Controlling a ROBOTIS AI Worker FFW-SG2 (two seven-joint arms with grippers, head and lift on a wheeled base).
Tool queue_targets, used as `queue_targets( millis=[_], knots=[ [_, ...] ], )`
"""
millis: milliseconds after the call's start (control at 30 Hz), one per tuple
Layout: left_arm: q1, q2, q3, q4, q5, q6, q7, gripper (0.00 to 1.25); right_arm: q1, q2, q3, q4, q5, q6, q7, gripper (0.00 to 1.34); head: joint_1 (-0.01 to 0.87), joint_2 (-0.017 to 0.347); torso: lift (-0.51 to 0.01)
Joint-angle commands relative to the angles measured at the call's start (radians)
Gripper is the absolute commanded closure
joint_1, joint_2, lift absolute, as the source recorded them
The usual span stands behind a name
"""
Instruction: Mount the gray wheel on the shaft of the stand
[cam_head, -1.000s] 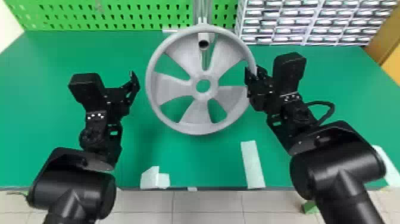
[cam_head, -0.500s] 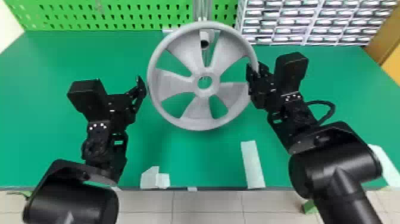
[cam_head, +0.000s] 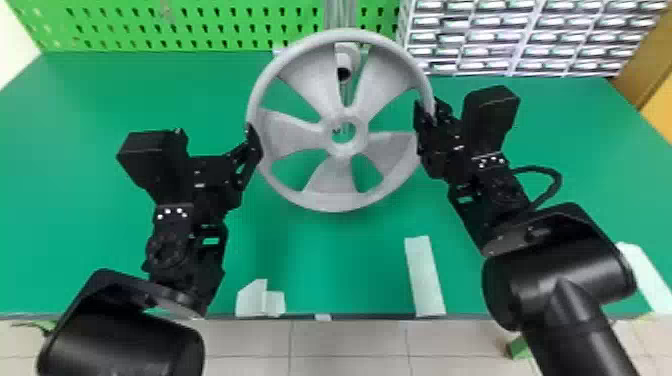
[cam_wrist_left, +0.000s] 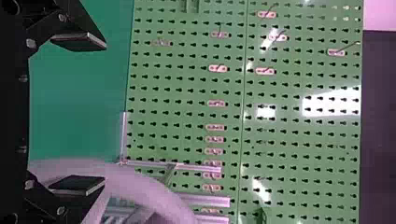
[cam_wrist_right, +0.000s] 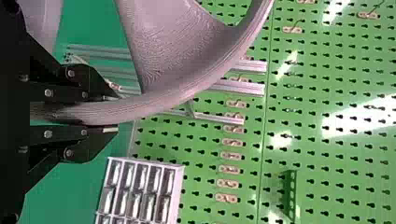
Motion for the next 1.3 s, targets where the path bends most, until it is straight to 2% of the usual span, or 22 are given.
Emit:
queue_targets(
  millis=[0,467,800,1267],
  knots=[
    [-0.006,0.008,-0.018,0.001,0.017,0.005,0.0,0.25,-0.005,0.003,0.001,0.005,0.004,-0.009,0.0,1.18,0.865,0.052,-0.101],
    [-0.001,0.013,-0.034,0.005,0.029,0.014,0.008,0.26,-0.008,0.01,-0.005,0.011,0.005,-0.029,-0.005,1.18,0.865,0.052,-0.101],
    [-0.021,0.016,-0.05,0.045,0.057,0.016,0.008,0.28,-0.017,0.021,-0.002,0.014,0.001,-0.053,-0.018,1.18,0.865,0.052,-0.101],
    [-0.113,0.031,-0.123,0.186,0.108,-0.09,0.003,0.32,-0.022,0.027,0.014,0.014,-0.008,-0.068,-0.035,1.18,0.865,0.052,-0.101]
  ],
)
